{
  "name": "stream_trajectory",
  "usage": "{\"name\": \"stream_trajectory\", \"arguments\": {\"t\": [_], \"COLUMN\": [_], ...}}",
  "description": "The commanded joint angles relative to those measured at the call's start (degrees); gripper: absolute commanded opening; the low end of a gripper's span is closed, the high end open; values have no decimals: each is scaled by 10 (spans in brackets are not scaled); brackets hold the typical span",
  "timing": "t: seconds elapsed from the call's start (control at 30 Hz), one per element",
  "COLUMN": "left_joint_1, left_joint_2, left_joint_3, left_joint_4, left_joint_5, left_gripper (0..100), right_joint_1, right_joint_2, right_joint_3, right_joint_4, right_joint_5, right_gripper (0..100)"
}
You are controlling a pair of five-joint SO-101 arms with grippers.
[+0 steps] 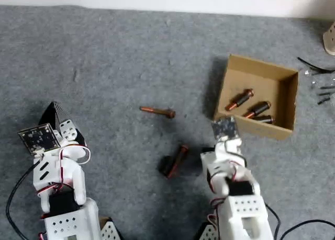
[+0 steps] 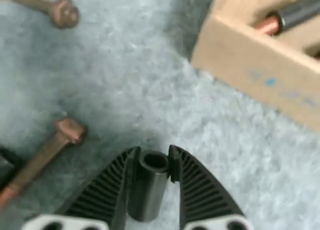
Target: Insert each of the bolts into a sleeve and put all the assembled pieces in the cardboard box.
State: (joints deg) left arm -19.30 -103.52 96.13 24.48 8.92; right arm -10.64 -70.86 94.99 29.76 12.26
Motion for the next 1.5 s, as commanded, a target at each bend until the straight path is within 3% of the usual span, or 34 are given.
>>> {"name": "stream_trajectory", "arguments": {"t": [0.0,0.47,1.1,1.3,1.47], "left_joint_1": [9,9,9,9,15], "left_joint_2": [-1,-1,-1,-1,-1], "left_joint_3": [10,10,10,10,10], "left_joint_4": [-10,-10,-10,-9,-9], "left_joint_5": [4,4,4,4,4], "left_gripper": [11,11,11,11,11], "right_joint_1": [-5,-2,-2,-2,-4], "right_joint_2": [-79,-277,-280,-285,-285], "right_joint_3": [44,84,83,77,43], "right_joint_4": [-15,168,224,280,314], "right_joint_5": [45,62,62,60,37], "right_gripper": [4,4,59,158,160]}}
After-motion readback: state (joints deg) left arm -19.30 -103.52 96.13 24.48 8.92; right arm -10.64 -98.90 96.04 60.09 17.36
